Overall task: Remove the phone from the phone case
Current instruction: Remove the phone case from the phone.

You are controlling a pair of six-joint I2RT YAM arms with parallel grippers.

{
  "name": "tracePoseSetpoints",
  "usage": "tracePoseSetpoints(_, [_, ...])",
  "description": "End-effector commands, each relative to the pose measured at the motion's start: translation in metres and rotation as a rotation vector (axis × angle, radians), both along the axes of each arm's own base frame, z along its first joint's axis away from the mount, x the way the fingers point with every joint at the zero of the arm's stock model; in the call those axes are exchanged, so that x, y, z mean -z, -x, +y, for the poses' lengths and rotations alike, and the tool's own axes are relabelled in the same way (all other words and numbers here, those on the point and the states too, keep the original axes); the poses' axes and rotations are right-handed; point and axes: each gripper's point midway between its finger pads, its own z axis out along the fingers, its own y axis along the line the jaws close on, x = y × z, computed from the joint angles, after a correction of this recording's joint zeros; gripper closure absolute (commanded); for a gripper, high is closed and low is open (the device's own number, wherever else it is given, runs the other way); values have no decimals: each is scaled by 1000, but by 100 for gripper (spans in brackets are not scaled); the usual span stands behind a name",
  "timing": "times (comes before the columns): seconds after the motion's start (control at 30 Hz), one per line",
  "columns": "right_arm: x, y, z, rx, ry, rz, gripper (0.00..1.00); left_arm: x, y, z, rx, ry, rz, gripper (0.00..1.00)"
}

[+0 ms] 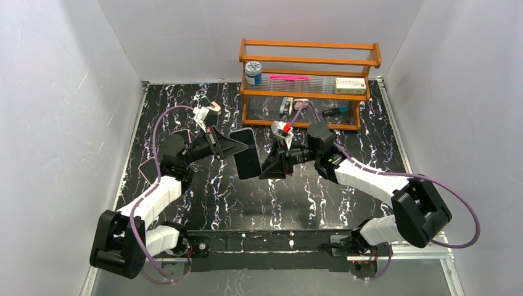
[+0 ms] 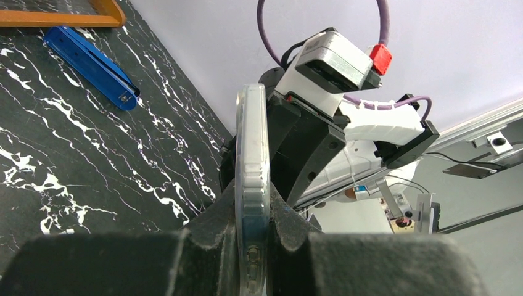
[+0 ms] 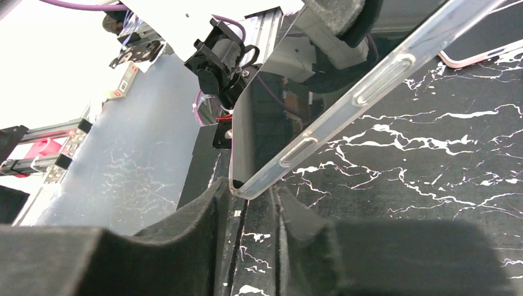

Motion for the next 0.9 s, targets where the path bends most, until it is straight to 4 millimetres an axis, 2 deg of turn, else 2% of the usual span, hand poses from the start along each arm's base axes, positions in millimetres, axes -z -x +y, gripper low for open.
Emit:
tracePoseSetpoints(0.0, [-22, -2, 6, -36, -59, -65, 69, -33, 5, 2, -1, 25, -112, 100])
tracePoseSetpoints(0.13, [-14, -2, 7, -52, -52, -106, 95, -39, 5, 3, -8, 47, -71, 100])
tracePoseSetpoints(0.17, [-13, -1, 7, -55, -53, -124, 99, -41, 5, 3, -9, 54, -65, 100])
tracePoseSetpoints(0.37, [-14, -8, 11, -53, -65, -241, 99, -47, 10, 4, -1, 70, -19, 100])
tracePoseSetpoints(0.63, [-3, -37, 21, 16, -4, -379, 99, -37, 19, -1, 31, 75, 62, 100])
tracePoseSetpoints(0.87, [-7, -53, 25, 65, -1, -449, 99, -32, 24, -2, 39, 76, 95, 100])
